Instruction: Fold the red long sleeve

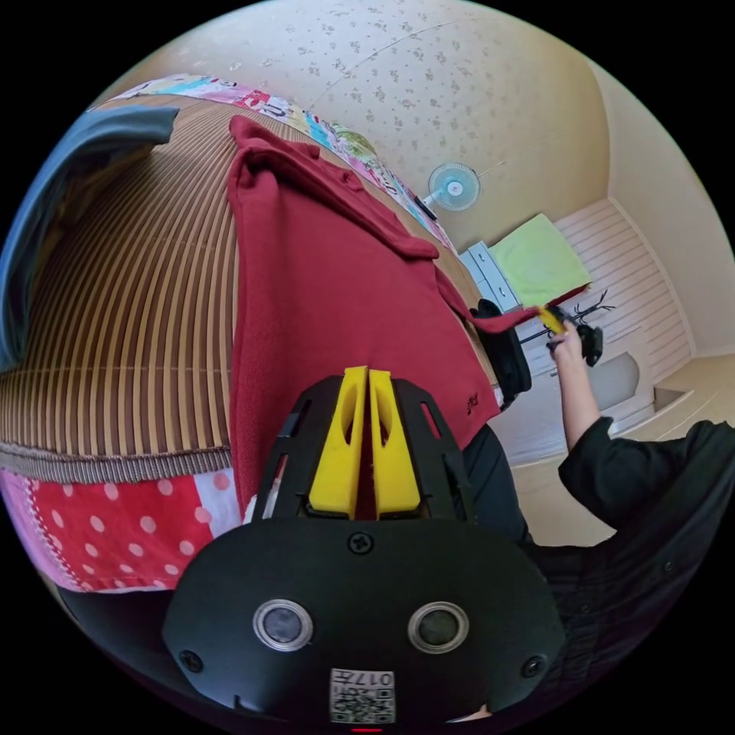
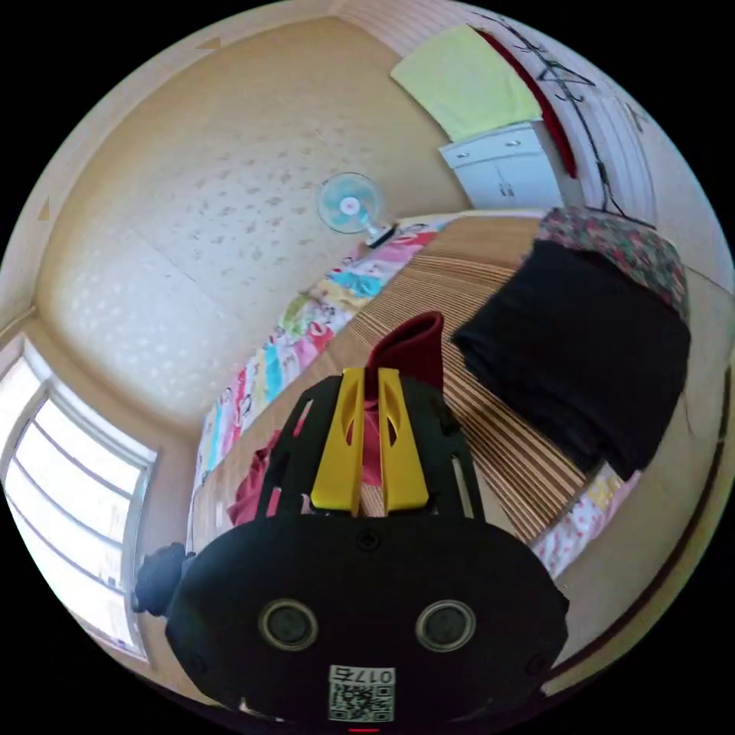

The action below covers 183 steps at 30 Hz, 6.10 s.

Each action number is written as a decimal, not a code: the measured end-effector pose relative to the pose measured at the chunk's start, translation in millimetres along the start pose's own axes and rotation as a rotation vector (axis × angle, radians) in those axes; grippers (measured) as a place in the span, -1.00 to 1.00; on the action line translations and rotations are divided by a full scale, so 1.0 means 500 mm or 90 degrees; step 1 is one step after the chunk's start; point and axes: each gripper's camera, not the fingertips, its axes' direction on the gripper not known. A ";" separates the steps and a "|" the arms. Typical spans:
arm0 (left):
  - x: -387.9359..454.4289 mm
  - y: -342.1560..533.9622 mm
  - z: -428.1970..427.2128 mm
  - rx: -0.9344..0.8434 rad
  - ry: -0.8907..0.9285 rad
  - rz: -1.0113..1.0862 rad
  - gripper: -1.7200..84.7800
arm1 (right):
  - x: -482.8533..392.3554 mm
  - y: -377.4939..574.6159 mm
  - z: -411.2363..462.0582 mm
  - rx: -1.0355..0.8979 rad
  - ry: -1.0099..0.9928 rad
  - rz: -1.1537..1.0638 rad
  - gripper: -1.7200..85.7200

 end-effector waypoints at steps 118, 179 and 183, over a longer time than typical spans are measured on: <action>0.084 -0.227 -0.297 0.242 0.256 -0.292 -0.85 | -0.094 0.159 0.002 -0.242 -0.333 -0.064 -0.87; 0.302 -0.120 0.397 -0.030 0.059 -0.118 -0.53 | 0.270 -0.009 0.103 -0.480 -0.485 -0.094 -0.39; 0.247 -0.123 0.479 -0.123 0.052 -0.139 -0.56 | 0.273 -0.009 0.149 -0.570 -0.465 -0.095 -0.53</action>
